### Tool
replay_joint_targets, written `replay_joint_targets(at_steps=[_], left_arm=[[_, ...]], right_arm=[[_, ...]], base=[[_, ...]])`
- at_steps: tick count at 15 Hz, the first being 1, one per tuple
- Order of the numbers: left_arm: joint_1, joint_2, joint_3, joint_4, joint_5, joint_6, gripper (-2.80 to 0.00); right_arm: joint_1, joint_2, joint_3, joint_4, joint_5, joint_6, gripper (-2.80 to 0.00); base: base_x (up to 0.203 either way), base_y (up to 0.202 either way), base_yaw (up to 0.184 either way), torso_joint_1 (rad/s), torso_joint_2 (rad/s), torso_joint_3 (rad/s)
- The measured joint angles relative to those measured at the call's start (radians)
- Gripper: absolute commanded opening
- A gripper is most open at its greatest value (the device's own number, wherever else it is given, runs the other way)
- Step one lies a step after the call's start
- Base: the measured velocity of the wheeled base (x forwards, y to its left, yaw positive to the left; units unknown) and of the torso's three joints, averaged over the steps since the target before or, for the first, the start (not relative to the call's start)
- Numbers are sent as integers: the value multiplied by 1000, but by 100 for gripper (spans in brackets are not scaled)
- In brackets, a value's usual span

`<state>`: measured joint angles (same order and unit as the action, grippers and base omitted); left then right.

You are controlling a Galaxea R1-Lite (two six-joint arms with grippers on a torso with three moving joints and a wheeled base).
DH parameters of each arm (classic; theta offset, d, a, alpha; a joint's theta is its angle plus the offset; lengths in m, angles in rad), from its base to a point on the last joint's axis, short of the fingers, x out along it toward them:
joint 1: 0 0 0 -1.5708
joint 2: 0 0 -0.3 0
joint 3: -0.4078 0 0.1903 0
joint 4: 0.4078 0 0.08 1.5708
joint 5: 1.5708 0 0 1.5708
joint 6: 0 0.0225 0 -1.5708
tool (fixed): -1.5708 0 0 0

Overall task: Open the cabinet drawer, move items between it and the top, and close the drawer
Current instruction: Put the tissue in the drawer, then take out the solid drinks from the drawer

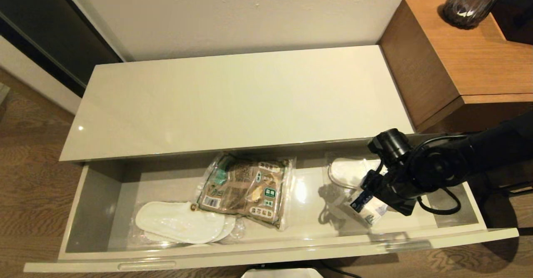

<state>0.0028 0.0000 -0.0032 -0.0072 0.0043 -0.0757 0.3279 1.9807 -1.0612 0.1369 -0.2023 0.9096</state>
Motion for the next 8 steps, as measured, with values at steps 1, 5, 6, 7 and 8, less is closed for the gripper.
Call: replay_joint_targets(at_steps=[1,5,6,7,8], left_arm=[[0,0,0,0,0,0,-280],[0,0,0,0,0,0,-280],[0,0,0,0,0,0,-280],[0,0,0,0,0,0,-280],[0,0,0,0,0,0,-280]], right_arm=[[0,-42,16,3,2,-19,0],[11,-278,72,106,-1,-108,-280],[16,-343,92,151,-3,-125,-280],[20,-408,126,187,-7,-150,-280],[23,-460,165,211,-14,-177,-280]], base=[[0,0,0,0,0,0],[0,0,0,0,0,0],[0,0,0,0,0,0],[0,0,0,0,0,0],[0,0,0,0,0,0]])
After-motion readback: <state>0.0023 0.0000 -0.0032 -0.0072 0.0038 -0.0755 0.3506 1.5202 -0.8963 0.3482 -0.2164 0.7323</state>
